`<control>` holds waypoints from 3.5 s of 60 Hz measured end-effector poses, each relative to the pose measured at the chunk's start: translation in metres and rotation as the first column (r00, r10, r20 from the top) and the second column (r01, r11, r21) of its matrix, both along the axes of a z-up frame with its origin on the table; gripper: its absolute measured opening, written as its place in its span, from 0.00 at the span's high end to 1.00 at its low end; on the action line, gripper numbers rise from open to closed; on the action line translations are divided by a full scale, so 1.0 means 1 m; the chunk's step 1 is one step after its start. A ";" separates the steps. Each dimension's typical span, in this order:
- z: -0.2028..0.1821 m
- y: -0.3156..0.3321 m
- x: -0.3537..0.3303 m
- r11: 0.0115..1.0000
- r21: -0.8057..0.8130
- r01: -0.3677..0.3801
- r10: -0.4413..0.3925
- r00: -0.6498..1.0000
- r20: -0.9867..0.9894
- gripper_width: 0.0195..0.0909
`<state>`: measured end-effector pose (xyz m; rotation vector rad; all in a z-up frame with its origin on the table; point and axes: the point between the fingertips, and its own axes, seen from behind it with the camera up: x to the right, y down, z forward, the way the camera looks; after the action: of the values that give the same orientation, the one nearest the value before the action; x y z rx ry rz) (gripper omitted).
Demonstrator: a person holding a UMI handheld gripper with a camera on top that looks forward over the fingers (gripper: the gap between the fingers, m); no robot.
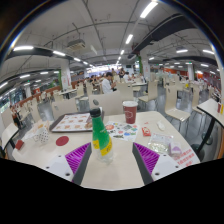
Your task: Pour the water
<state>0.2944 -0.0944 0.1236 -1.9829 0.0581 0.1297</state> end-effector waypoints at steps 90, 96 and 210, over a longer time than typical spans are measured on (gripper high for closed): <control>0.052 0.222 -0.338 0.908 -0.372 -0.190 0.145 -0.692 0.707 0.78; 0.049 0.222 -0.339 0.904 -0.392 -0.171 0.165 -0.705 0.690 0.78; 0.141 0.008 -0.280 0.998 -0.005 0.061 -0.060 0.993 0.103 0.08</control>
<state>0.0148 -0.0867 0.2642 -1.9910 0.0521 -0.0127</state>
